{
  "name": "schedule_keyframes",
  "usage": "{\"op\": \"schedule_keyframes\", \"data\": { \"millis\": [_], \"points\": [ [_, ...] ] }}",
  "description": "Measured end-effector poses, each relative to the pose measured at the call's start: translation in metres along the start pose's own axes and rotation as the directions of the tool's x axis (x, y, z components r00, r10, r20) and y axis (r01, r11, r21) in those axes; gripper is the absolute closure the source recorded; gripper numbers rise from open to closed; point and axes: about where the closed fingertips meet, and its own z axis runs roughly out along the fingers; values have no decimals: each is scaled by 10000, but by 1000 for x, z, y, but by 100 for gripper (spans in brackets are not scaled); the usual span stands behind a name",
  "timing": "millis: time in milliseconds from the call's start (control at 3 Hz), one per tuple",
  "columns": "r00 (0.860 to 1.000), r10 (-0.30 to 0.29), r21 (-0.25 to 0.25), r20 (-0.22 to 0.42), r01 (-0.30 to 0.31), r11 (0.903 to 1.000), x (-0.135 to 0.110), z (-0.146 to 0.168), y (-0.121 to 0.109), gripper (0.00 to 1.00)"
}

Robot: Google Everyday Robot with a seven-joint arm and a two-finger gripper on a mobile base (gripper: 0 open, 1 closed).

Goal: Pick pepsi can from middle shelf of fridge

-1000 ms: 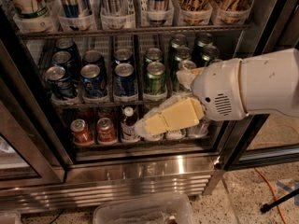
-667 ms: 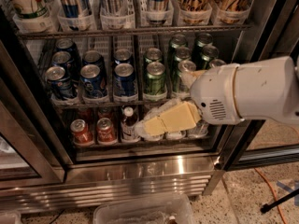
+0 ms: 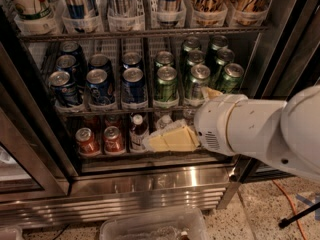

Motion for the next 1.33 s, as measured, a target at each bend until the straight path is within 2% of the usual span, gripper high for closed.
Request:
{"op": "schedule_keyframes", "data": {
  "millis": [333,667,1000,1333],
  "points": [
    [9985,140,1031,529,-194,9945,6,13,-28,0],
    [9965,-123,955,824,44,9954,13,34,-48,0],
    [9964,-127,946,833,48,9955,13,34,-47,0],
    [9959,-429,890,792,358,9954,15,53,-38,0]
  ]
}}
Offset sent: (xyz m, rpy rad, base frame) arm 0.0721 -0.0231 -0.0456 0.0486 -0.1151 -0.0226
